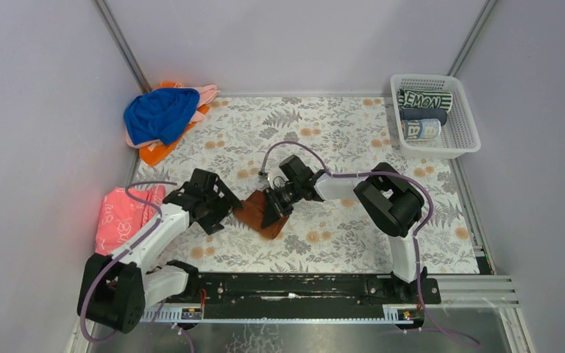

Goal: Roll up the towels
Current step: Roll the towel at the center of the board.

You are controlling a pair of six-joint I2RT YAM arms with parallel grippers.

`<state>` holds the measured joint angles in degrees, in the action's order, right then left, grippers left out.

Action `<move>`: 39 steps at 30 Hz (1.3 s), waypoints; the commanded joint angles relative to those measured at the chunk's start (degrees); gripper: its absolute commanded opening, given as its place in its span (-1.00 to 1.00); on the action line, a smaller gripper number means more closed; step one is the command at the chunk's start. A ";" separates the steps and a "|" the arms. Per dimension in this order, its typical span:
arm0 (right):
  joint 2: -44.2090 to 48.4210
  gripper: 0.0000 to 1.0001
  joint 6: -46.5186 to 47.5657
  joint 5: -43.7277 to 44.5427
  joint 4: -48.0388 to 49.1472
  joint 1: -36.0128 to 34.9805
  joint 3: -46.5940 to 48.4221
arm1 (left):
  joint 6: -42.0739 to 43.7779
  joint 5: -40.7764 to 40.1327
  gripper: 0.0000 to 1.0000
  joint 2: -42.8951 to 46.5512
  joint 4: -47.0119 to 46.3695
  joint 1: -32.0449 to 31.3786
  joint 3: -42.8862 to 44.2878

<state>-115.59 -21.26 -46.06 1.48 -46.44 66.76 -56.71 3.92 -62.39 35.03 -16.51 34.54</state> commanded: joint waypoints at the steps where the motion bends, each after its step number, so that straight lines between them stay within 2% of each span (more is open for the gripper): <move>1: -3.08 -0.84 -6.17 -2.36 -1.72 0.31 -4.08 | -0.59 2.29 0.76 -3.92 -7.73 -1.02 0.81; 6: -3.42 -0.81 -9.21 -2.38 1.53 0.82 -7.44 | -0.61 0.80 0.73 -9.82 -11.80 -3.17 2.97; 10: -2.05 -0.79 -10.27 0.31 3.13 0.96 -9.78 | -0.95 1.54 0.51 -14.95 -13.53 -3.74 2.15; 14: 1.50 -0.70 -7.35 5.56 1.44 0.84 -10.77 | -1.40 1.48 0.28 -17.31 -15.36 -5.24 0.77; 17: 5.70 -0.49 -3.90 10.14 -1.76 0.54 -10.13 | -1.45 0.69 0.23 -18.17 -14.66 -5.46 -0.18; 22: 14.13 -0.02 2.38 19.02 -5.86 -1.10 -8.64 | -1.01 -1.67 0.17 -18.54 -12.56 -5.44 -1.05; 27: 20.02 0.25 12.68 36.37 -13.69 -9.04 -3.94 | -0.42 -1.77 0.17 -19.25 -11.43 -5.47 -0.97; 31: 23.08 0.36 17.79 49.25 -13.37 -16.10 -2.98 | -0.33 -1.90 0.17 -19.14 -10.97 -5.46 -0.81; 39: 18.24 0.42 23.50 59.58 -10.32 -23.22 -3.23 | -0.33 -1.21 0.17 -19.08 -10.66 -5.48 -0.66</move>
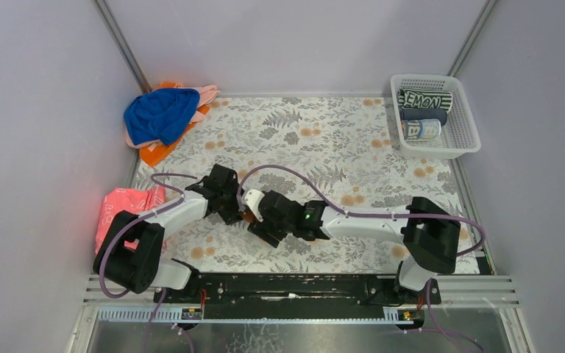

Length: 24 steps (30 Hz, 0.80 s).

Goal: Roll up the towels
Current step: Roll the towel at the center of the board.

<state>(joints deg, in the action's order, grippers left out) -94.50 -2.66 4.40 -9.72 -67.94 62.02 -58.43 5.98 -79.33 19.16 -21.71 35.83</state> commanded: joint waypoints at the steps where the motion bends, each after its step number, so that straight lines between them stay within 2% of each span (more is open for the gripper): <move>1: -3.75 0.42 5.30 9.37 1.30 -2.20 1.46 | 1.39 -3.19 0.17 -2.10 5.20 -0.32 -1.94; 8: -10.13 0.39 6.71 10.54 0.19 -2.81 2.69 | 1.63 -3.36 0.18 -1.64 5.56 -0.33 -1.40; 11: -11.30 0.26 6.26 9.72 -1.12 -2.81 2.52 | 1.99 -3.85 0.20 -1.64 6.57 -0.31 -0.27; 15: -12.85 -0.02 5.10 6.67 -3.18 -2.47 2.28 | 2.11 -3.79 0.31 -0.95 7.69 -0.32 1.69; 17: -13.16 -0.11 4.14 2.19 -4.53 -1.01 2.49 | 1.68 -4.03 0.39 0.61 8.75 -0.27 2.31; 22: -11.52 -0.33 0.73 -17.78 -3.57 5.56 1.43 | 1.04 -7.93 0.57 8.19 12.83 -0.21 3.36; 24: -11.74 -0.36 -0.46 -25.03 -2.92 8.45 1.27 | 0.89 -8.82 0.62 10.44 14.42 -0.17 3.57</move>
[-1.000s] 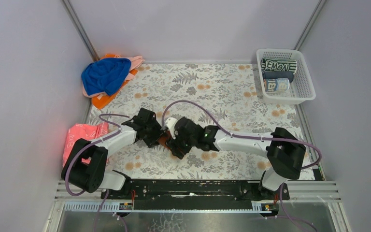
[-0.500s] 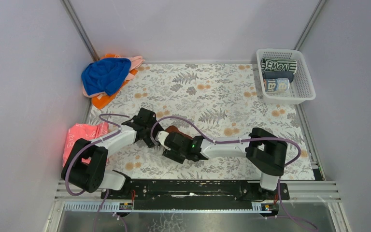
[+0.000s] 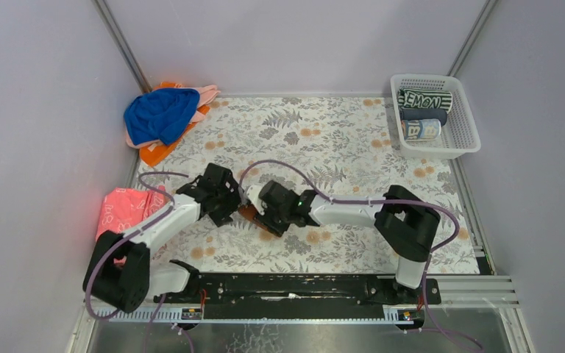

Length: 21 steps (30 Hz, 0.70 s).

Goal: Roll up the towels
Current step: Roll the towel at the center of the board.

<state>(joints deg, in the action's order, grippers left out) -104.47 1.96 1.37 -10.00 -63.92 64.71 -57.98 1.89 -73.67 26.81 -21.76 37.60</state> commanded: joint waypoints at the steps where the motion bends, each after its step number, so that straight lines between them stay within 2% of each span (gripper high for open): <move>1: -2.08 -0.38 -5.67 -25.36 -2.19 5.75 -1.52 | 0.34 -4.82 0.63 5.79 7.16 -0.12 1.66; 5: -3.45 -0.41 -8.66 -37.81 0.24 10.62 -2.34 | -0.65 -2.83 0.66 8.74 6.91 -0.20 0.07; 10: -6.72 -0.43 -14.06 -51.80 6.27 15.68 -4.08 | -1.04 1.25 0.67 8.74 2.35 -0.22 -1.13; 17: -12.11 -0.44 -24.26 -61.54 15.98 21.56 -6.76 | -0.82 3.89 0.64 3.70 -2.23 -0.44 -0.49; 21: -15.80 -0.43 -26.84 -64.25 17.02 22.96 -6.26 | -0.92 3.82 0.60 0.81 -4.87 -0.56 -0.37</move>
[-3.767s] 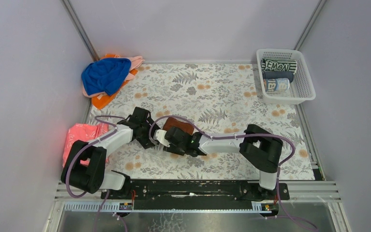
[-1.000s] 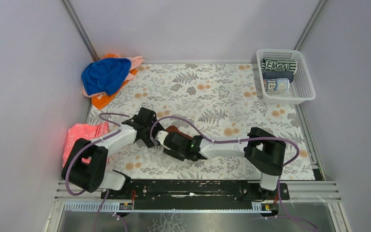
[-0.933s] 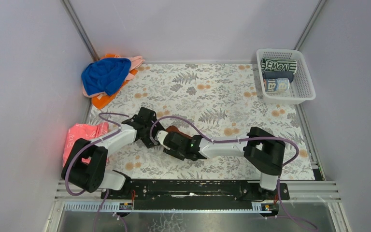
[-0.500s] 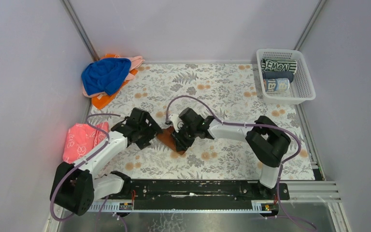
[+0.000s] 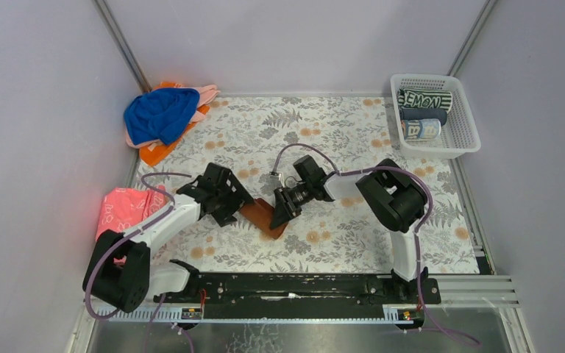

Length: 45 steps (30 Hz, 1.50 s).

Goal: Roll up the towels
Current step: Roll the towel at the center of the board.

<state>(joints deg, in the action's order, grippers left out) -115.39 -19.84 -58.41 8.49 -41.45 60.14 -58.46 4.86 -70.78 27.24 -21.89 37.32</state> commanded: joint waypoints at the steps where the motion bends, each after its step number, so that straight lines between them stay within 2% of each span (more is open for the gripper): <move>1: -5.65 -0.42 -5.58 -4.73 -1.28 0.76 -1.55 | -0.43 0.74 0.58 -3.00 -5.82 -0.43 0.13; 9: -7.72 -0.38 -8.83 -3.32 -0.59 3.10 -1.04 | 0.44 -1.42 0.41 -9.47 -6.52 -0.47 0.08; 13: -6.47 -0.30 -6.72 -0.87 -3.77 3.13 0.20 | 0.66 -1.65 0.21 -11.75 -7.56 -0.45 -1.27; 16: -4.41 -0.27 -3.72 2.32 -7.92 3.11 1.22 | 1.06 -1.98 0.15 -13.42 -7.90 -0.40 -1.72; 18: -2.30 -0.22 -2.20 5.20 -9.81 3.07 1.19 | 1.52 -1.89 0.11 -14.55 -8.06 -0.51 -1.72; 21: 2.34 -0.03 -0.34 9.86 -12.01 2.69 0.88 | 2.83 -1.41 0.00 -16.34 -7.89 -0.52 -1.35; 27: 13.94 0.43 7.31 27.55 -20.72 -1.09 2.64 | 4.41 -1.15 -0.10 -18.17 -5.56 -0.74 0.00; 31: 19.70 0.67 12.96 44.09 -24.88 -7.76 5.26 | 5.26 -1.20 -0.10 -18.73 -3.72 -1.10 1.04; 35: 22.19 0.75 17.81 57.99 -25.05 -15.58 7.29 | 5.63 -1.10 -0.10 -18.98 -2.79 -1.39 1.56; 38: 21.14 0.77 20.21 64.99 -23.73 -19.75 8.23 | 5.89 -1.01 -0.10 -19.05 -2.34 -1.57 1.89; 45: 13.26 0.77 23.03 70.40 -21.95 -24.69 11.96 | 5.91 -1.35 -0.09 -19.04 -1.81 -2.01 2.65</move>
<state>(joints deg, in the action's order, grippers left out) -98.48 -0.14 4.51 -14.61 -64.51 68.75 -55.20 7.29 -86.80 17.65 -22.90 41.58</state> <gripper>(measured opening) 0.886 0.457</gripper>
